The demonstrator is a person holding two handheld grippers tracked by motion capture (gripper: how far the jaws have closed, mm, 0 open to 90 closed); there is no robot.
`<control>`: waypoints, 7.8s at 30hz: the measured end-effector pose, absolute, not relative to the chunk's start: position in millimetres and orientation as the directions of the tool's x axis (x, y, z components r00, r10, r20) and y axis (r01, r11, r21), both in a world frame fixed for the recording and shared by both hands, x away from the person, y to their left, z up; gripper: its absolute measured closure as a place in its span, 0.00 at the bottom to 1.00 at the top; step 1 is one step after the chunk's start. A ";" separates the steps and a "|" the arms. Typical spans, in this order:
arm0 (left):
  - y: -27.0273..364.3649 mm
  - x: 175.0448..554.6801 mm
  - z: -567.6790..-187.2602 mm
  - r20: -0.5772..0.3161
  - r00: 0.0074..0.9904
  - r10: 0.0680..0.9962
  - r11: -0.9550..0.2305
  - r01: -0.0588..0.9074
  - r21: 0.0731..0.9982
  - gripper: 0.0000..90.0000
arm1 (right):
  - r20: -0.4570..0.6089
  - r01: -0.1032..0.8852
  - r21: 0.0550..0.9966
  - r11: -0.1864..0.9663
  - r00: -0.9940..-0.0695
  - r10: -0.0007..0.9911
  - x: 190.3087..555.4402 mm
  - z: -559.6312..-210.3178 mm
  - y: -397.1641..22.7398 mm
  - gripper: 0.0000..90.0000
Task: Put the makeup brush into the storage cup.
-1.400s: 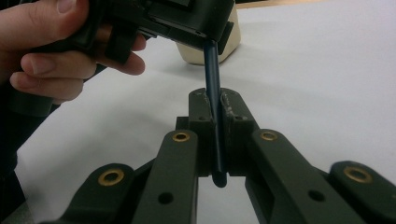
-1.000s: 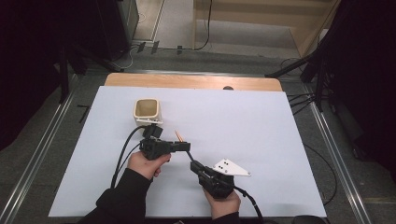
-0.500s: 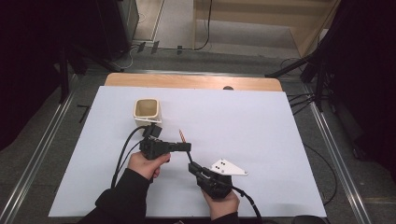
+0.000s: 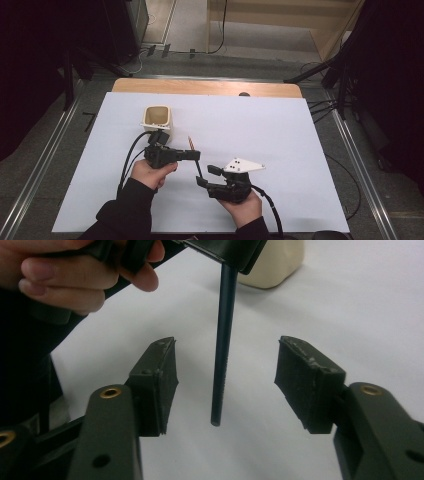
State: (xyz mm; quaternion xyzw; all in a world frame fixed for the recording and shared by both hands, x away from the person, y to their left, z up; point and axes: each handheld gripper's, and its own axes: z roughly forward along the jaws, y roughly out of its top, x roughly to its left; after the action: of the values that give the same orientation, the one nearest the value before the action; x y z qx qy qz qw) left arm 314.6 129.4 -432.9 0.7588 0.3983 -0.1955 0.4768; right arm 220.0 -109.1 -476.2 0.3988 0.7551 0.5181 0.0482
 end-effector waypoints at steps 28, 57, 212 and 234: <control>121.0 321.0 -430.2 -0.623 0.743 0.247 -0.468 0.654 0.595 0.93 | 0.511 0.577 0.760 0.299 -0.815 0.273 263.2 -480.4 -121.2 0.55; 119.5 317.0 -431.5 -0.601 0.767 0.226 -0.443 0.630 0.638 0.92 | 0.565 0.627 0.737 0.252 -0.777 0.278 265.5 -488.3 -118.5 0.94; 142.8 319.0 -433.1 -0.546 0.745 0.384 -0.346 0.664 0.662 0.93 | 0.171 0.479 0.798 0.366 -0.763 0.624 235.9 -477.3 -234.2 0.28; 145.0 323.5 -428.5 -0.533 0.746 0.400 -0.346 0.661 0.666 0.93 | 0.176 0.498 0.791 0.356 -0.742 0.647 234.0 -481.3 -246.0 0.28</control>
State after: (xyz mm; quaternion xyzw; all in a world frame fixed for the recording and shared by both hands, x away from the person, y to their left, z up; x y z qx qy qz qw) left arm 323.5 145.0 -428.5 0.8085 0.3281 -0.1396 0.4683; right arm 234.0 -246.0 -481.3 0.3494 0.8190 0.4473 0.0834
